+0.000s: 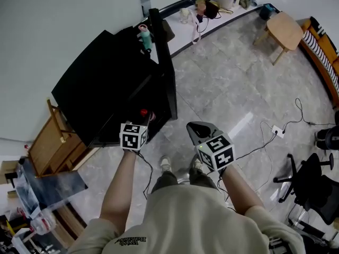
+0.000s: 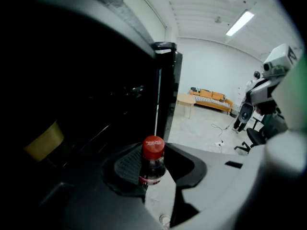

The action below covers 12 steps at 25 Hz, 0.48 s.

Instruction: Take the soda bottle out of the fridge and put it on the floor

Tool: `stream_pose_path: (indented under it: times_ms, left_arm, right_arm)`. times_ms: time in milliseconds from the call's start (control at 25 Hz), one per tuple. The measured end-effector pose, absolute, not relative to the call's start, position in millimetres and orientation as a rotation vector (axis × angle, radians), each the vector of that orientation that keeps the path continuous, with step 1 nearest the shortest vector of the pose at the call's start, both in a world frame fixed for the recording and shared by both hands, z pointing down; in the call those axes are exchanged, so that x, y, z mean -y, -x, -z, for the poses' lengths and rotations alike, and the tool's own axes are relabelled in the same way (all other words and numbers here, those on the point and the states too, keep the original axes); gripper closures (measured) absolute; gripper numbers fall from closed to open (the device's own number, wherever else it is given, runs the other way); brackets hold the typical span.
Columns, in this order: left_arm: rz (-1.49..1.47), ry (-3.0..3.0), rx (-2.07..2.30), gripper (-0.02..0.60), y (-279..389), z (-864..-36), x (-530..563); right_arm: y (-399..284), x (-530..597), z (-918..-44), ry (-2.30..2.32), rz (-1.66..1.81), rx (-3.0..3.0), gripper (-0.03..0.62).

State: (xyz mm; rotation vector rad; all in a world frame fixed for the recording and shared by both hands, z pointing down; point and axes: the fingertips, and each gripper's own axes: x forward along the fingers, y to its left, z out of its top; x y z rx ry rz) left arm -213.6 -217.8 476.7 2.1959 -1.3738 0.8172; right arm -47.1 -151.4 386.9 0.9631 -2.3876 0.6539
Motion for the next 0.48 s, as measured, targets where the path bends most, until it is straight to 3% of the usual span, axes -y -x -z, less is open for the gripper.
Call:
stream_pose_path:
  times_ms: [480]
  left_arm:
    - [-0.927, -2.469, 1.103, 0.453, 98.8, -413.0, 200.2]
  right_arm:
    - [-22.3, 136.8, -368.6, -1.184, -0.663, 2.333, 0.597]
